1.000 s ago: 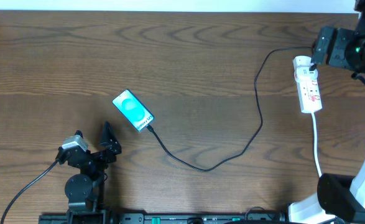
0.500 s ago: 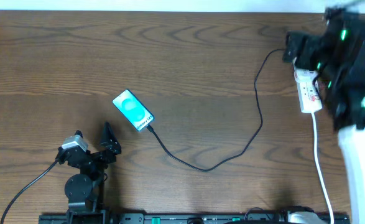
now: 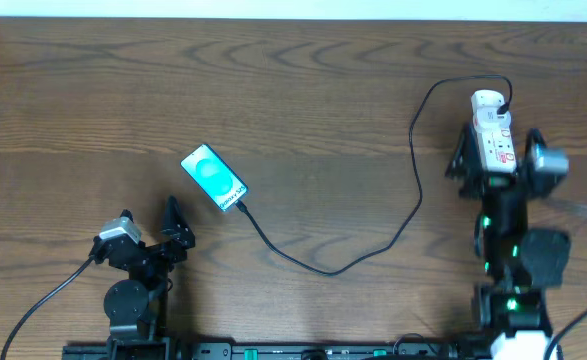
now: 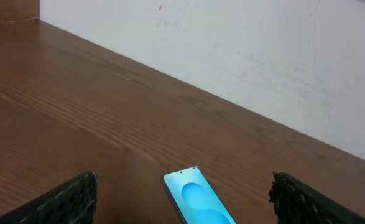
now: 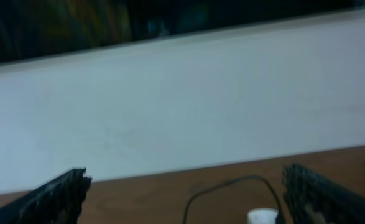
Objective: Plug charger to phone and switch on socket
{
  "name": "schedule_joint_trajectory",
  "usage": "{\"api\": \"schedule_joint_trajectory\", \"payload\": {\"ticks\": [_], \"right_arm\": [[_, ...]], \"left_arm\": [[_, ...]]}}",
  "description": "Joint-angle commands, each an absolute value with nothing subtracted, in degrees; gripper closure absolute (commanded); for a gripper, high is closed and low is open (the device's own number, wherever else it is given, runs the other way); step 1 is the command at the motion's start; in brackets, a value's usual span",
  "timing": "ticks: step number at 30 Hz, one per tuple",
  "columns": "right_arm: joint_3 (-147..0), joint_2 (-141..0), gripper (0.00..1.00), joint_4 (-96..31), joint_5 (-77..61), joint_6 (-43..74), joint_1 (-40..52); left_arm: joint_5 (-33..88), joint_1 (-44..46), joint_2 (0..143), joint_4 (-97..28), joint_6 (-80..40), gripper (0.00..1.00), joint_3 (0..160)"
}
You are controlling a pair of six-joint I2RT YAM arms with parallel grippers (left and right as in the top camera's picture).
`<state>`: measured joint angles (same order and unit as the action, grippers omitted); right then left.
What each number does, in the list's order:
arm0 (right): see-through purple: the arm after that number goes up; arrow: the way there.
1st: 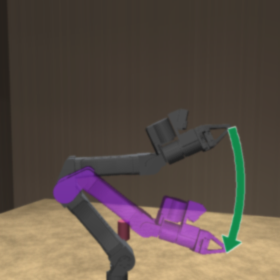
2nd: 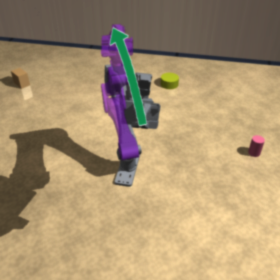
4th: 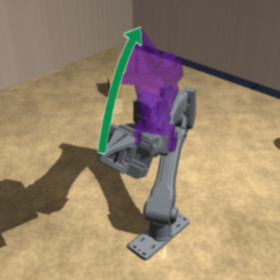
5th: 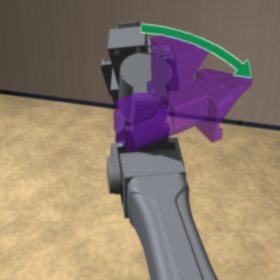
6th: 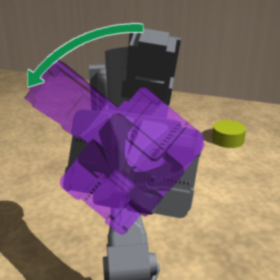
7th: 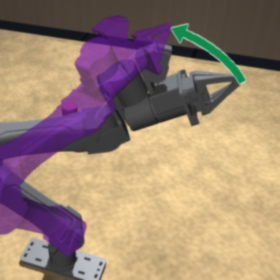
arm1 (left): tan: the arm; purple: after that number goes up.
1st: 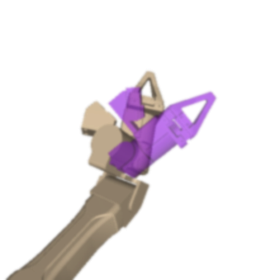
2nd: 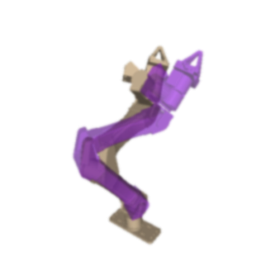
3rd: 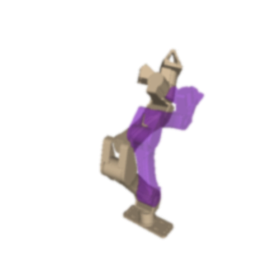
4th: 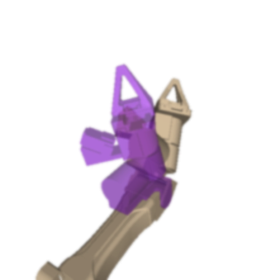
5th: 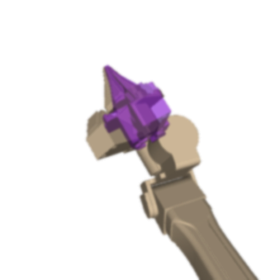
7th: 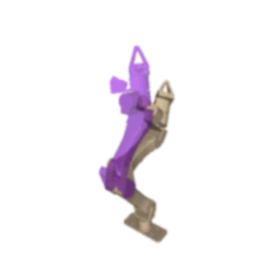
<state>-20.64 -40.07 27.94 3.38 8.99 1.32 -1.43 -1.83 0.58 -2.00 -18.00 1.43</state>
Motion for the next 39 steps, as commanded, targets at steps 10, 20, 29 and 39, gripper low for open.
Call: {"api": "schedule_joint_trajectory", "payload": {"ticks": [10,20,29,39], "right_arm": [[-2.42,-22.76,0.01,27.99,8.03,7.64,1.39],[-0.32,-17.02,0.01,12.34,8.51,7.68,1.39],[-0.3,-12.49,0.01,-3.68,8.19,7.18,1.39],[-0.3,-12.25,0.01,-3.86,6.87,5.65,1.56]], "left_arm": [[-1.98,-2.07,0.23,-4.19,-17.65,0.11,0.27],[-1.98,-2.07,0.23,-4.19,-17.65,0.11,0.27],[-1.98,-2.07,0.23,-4.19,-17.67,0.11,0.27],[-2.0,-2.07,0.23,-4.19,-17.65,0.11,0.27]]}}
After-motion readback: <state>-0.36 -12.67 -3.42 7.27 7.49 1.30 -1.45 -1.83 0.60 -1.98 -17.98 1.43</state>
